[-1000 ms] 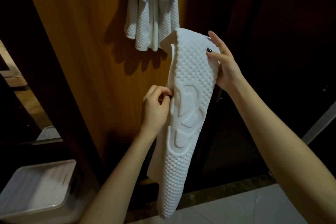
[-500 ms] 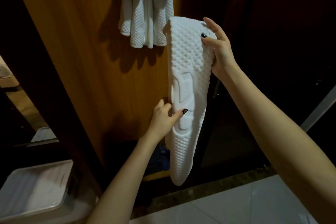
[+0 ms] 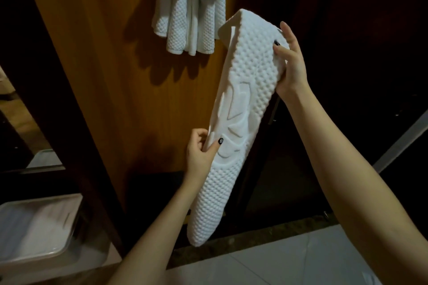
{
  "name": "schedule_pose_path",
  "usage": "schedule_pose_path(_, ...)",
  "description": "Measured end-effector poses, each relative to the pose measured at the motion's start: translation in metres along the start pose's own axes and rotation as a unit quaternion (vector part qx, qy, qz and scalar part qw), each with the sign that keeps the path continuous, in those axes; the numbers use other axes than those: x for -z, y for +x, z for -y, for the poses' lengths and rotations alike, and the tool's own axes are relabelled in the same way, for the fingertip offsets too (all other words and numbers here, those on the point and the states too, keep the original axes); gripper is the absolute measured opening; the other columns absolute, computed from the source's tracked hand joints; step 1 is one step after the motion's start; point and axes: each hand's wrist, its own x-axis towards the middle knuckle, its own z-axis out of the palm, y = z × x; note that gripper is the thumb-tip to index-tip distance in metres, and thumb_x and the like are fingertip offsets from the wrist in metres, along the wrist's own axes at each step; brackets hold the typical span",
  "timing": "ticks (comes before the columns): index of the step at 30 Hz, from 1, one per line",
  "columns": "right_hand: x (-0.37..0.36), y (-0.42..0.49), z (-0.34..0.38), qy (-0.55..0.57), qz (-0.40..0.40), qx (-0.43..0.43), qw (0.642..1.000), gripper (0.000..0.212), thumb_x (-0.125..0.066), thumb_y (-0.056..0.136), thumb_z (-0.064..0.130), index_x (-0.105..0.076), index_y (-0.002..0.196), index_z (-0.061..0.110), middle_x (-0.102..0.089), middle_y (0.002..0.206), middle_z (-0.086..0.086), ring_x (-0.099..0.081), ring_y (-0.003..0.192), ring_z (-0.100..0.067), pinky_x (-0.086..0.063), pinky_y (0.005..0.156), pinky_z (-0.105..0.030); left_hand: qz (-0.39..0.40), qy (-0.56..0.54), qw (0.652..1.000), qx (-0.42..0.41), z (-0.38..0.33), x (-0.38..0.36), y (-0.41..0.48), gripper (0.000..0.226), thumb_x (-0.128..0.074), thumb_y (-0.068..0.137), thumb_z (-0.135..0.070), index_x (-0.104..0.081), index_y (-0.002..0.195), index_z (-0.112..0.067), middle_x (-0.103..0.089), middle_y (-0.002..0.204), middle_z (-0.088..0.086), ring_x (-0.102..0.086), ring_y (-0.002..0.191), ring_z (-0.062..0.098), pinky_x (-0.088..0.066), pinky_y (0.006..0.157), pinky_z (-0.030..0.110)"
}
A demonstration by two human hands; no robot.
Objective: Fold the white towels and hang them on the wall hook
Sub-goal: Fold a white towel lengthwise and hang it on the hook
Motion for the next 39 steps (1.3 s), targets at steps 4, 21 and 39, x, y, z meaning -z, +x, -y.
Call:
schedule_pose_path(4, 0.001, 0.003, -0.003, 0.015, 0.01, 0.003, 1.0, 0.044, -0.052, 0.087, -0.004, -0.054, 0.122, 0.023, -0.052, 0.13, -0.004, -0.062, 0.111, -0.025, -0.055, 0.083, -0.035, 0.027, 0.065, 0.995, -0.072, -0.001, -0.002, -0.001, 0.019, -0.072, 0.083, -0.016, -0.055, 0.085, -0.007, -0.061, 0.077, 0.009, -0.052, 0.067, 0.019, -0.04, 0.06, 0.029)
schedule_pose_path(21, 0.024, 0.003, -0.001, 0.072, 0.05, -0.063, 0.994, 0.044, -0.051, 0.086, -0.002, -0.056, 0.123, 0.023, -0.069, 0.116, -0.009, -0.066, 0.108, -0.03, -0.055, 0.084, -0.042, 0.325, 0.021, 0.939, 0.113, 0.0, -0.009, 0.013, 0.046, -0.048, 0.093, -0.041, -0.045, 0.06, -0.008, -0.042, 0.05, -0.018, -0.038, 0.048, -0.003, -0.031, 0.053, 0.007)
schedule_pose_path(39, 0.008, 0.019, 0.004, 0.019, -0.024, -0.023, 0.999, 0.026, -0.052, 0.096, 0.006, -0.051, 0.12, 0.015, -0.066, 0.107, -0.01, -0.071, 0.088, -0.019, -0.057, 0.072, -0.031, 0.164, 0.29, 0.894, -0.301, 0.014, 0.013, -0.004, 0.025, -0.053, 0.092, -0.021, -0.045, 0.115, -0.026, -0.04, 0.102, 0.002, -0.05, 0.067, 0.018, -0.047, 0.053, 0.031)
